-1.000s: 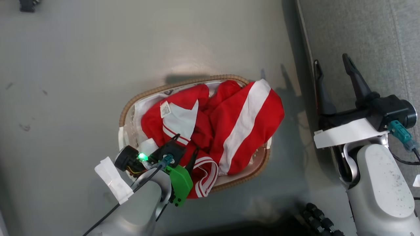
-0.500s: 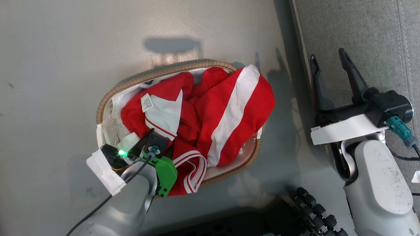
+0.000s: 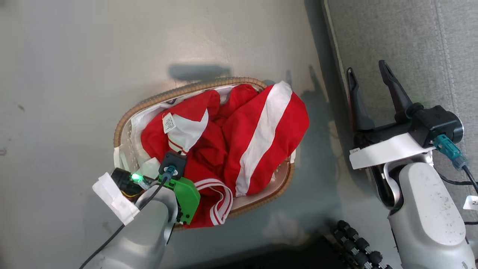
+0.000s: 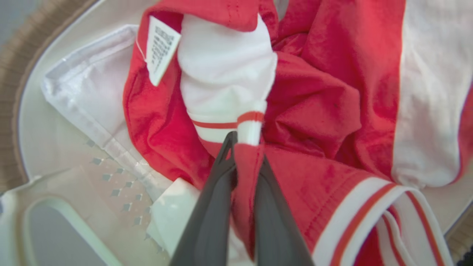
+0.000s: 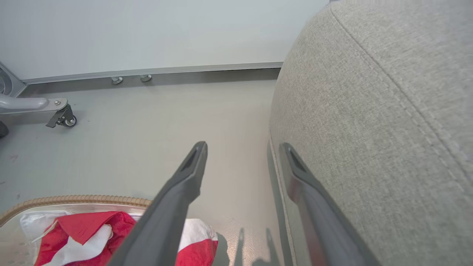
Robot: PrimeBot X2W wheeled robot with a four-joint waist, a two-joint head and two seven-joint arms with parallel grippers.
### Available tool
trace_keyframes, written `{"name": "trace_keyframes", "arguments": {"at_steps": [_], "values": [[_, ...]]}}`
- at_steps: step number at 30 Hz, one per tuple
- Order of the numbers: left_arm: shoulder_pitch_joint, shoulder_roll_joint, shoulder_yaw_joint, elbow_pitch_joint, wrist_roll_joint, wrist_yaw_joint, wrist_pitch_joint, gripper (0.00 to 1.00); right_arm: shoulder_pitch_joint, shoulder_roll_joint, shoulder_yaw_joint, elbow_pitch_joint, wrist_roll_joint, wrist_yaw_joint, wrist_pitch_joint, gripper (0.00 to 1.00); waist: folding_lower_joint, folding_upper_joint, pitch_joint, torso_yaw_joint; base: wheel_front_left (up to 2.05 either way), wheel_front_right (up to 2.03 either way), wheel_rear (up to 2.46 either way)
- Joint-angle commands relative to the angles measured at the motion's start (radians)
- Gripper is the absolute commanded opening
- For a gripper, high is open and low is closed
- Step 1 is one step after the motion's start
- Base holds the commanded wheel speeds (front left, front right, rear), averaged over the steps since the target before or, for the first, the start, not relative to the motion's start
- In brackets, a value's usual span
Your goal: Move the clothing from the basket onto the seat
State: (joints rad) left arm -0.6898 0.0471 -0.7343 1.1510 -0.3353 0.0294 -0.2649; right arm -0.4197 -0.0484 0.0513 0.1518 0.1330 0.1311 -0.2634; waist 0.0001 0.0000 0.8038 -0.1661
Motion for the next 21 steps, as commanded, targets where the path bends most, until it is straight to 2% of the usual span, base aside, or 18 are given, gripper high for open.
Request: {"name": "trace_keyframes", "arguments": {"at_steps": [1,13,21], "values": [[0.021,0.006,0.001,-0.008,-0.004,-0.003,0.001,0.0,0.015,-0.003,-0.001,0.005,-0.007,-0.001,-0.002,1.0,-0.0001,0.0,-0.036,0.006,0.0,0.0,0.0],[0.119,0.018,0.042,-0.183,0.007,-0.038,0.001,0.0,0.104,-0.004,-0.002,0.042,-0.046,-0.001,-0.002,1.0,-0.0001,0.0,-0.273,0.066,0.0,0.0,0.0],[0.141,0.056,0.053,-0.322,0.044,-0.083,0.0,0.0,0.182,-0.004,-0.015,0.068,-0.072,-0.001,-0.002,1.0,-0.0001,0.0,-0.452,0.114,0.0,0.0,0.0]]}}
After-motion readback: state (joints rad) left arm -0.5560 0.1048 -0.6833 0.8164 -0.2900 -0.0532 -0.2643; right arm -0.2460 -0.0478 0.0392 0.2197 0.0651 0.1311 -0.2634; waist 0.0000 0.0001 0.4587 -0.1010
